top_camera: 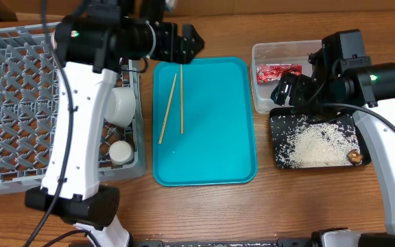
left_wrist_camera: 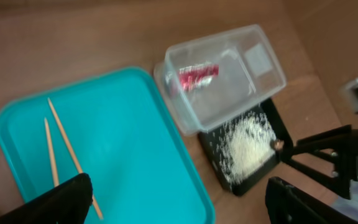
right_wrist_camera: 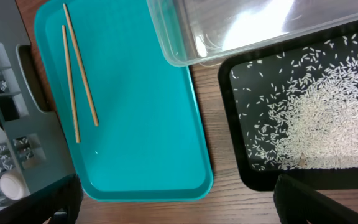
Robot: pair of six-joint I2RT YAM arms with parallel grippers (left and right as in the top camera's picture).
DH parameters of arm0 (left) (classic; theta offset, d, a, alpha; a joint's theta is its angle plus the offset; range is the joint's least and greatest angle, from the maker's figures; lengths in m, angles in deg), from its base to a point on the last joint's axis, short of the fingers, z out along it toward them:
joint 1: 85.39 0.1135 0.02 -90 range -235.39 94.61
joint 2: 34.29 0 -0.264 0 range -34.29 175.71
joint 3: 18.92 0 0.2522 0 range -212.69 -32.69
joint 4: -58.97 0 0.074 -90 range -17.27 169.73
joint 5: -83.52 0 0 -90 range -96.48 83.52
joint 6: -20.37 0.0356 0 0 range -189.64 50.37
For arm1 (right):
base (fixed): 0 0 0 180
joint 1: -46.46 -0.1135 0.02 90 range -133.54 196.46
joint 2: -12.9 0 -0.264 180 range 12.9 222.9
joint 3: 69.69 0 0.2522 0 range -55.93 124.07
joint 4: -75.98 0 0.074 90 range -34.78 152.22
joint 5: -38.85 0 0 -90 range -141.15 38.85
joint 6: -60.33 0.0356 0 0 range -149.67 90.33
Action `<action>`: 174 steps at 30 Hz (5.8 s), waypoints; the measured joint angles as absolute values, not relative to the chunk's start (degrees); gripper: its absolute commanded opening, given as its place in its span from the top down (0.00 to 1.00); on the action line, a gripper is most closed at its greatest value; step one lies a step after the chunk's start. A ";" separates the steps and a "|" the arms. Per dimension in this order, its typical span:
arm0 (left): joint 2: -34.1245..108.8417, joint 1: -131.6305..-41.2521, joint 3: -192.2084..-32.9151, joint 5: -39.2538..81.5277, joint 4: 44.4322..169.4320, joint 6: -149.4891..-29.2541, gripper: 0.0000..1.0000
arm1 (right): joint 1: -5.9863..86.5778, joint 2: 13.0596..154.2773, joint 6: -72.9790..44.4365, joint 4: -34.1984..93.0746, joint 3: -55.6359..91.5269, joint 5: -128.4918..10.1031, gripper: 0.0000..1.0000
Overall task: Sort waste into correct bins and load items into the dishwasher
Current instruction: 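Move the left gripper to the wooden chopsticks and grasp them, then lift the chopsticks off the tray toward the rack, then lower the chopstick into the rack and open the left gripper, then move the left gripper back to the remaining chopstick and grasp it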
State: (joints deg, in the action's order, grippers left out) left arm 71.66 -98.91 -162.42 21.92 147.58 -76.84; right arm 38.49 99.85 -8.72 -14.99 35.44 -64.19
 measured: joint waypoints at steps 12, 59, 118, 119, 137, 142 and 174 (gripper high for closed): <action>90.07 -109.73 -162.37 -3.15 156.75 -94.10 0.32 | 38.49 99.85 -8.70 -14.96 35.44 -64.21 0.00; 107.77 -107.02 -155.29 -10.62 147.92 -97.19 0.96 | 38.49 99.85 -8.70 -14.96 35.44 -64.21 0.00; 64.84 -98.95 -155.51 -7.50 169.24 -85.38 0.96 | 38.49 99.85 -8.70 -14.96 35.44 -64.21 0.00; 63.69 -97.93 -154.44 -8.13 169.28 -85.62 0.96 | 38.51 99.85 -8.70 -15.01 35.44 -64.19 0.00; 62.26 -82.39 -124.71 -12.89 146.57 -81.25 0.35 | 38.49 99.85 -8.72 -14.99 35.44 -64.17 0.00; 62.26 -82.39 -124.71 -12.61 146.37 -80.99 0.44 | 38.49 99.85 -8.70 -14.99 35.44 -64.21 0.00; 87.73 -103.87 -136.01 -15.15 134.18 -79.35 0.41 | 38.49 99.85 -8.70 -14.96 35.44 -64.19 0.00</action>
